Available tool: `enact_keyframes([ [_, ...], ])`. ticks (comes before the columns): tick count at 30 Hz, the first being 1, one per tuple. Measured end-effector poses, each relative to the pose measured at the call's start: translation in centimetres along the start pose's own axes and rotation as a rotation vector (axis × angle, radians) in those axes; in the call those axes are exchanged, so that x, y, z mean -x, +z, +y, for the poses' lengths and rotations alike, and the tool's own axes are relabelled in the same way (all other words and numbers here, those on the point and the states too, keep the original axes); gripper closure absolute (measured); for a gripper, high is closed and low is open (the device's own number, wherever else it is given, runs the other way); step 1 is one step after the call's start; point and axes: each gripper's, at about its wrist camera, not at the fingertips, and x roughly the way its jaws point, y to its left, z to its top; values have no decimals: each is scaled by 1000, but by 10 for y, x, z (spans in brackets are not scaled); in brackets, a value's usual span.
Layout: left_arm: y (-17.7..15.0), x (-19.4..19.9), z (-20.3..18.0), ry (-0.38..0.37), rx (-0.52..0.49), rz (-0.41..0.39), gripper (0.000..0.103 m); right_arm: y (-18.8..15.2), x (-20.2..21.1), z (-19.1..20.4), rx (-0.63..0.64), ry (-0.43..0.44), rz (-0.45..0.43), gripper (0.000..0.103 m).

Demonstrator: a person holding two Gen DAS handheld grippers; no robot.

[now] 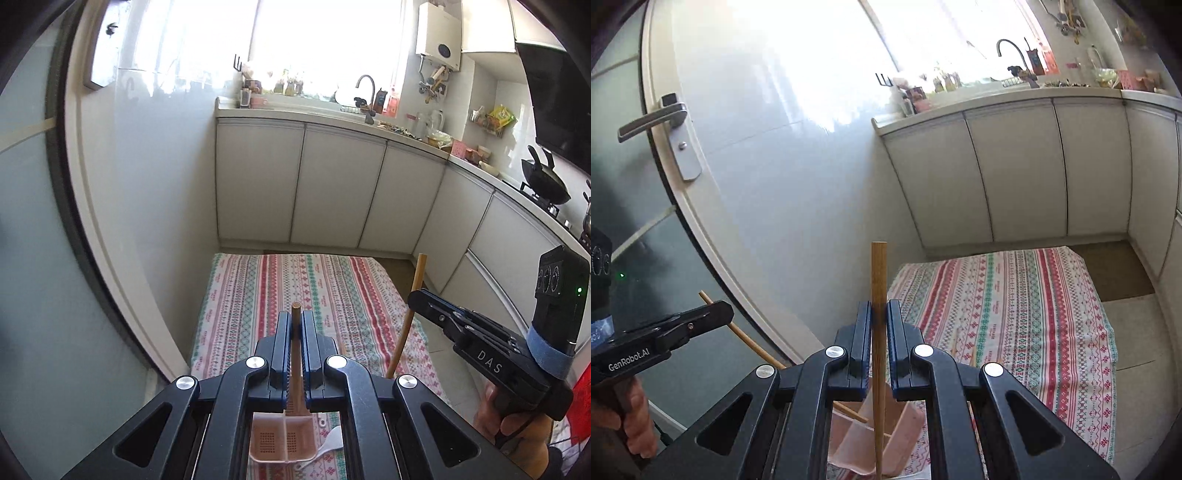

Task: Organize utensils
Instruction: 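Lower both held chopsticks into the pink caddy and open both grippers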

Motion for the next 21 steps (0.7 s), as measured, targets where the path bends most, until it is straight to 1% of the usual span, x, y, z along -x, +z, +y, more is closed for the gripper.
enact_keyframes([
  [3, -6, 7, 5, 32, -23, -10, 98, -3, -3, 15, 2, 28, -26, 95],
  [6, -15, 6, 8, 51, -52, 7, 98, -8, -11, 23, 2, 55, -45, 95],
  [10, -27, -4, 12, 55, -61, 40, 98, -17, -22, 39, 20, 74, -82, 95],
  [14, -37, -21, 18, 47, -45, 80, 98, -26, -34, 44, 13, 89, -101, 95],
  [21, -55, -45, 28, 34, -29, 139, 98, -46, -64, 43, 7, 90, -99, 95],
])
